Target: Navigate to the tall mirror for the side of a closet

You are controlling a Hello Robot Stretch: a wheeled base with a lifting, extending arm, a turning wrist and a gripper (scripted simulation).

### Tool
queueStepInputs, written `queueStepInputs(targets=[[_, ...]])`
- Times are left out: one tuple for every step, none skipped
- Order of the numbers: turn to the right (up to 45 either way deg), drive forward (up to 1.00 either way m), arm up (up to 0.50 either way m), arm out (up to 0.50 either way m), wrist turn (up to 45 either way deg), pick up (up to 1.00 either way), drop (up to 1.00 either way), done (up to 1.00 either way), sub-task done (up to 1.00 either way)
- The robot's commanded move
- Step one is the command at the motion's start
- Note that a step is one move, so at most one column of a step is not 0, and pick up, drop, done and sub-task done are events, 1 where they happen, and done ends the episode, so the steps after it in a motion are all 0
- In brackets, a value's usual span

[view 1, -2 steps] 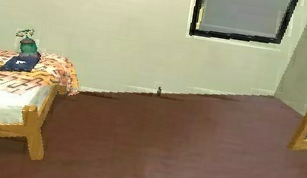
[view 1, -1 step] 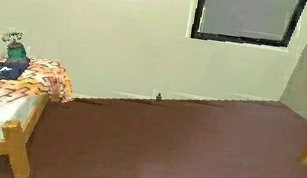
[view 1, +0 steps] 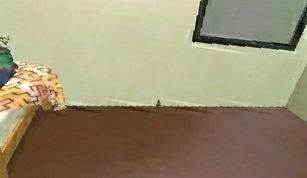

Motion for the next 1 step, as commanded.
queueStepInputs(targets=[[45.0,0.0,0.0,0.0,0.0,0.0,0.0,0.0,0.0]])
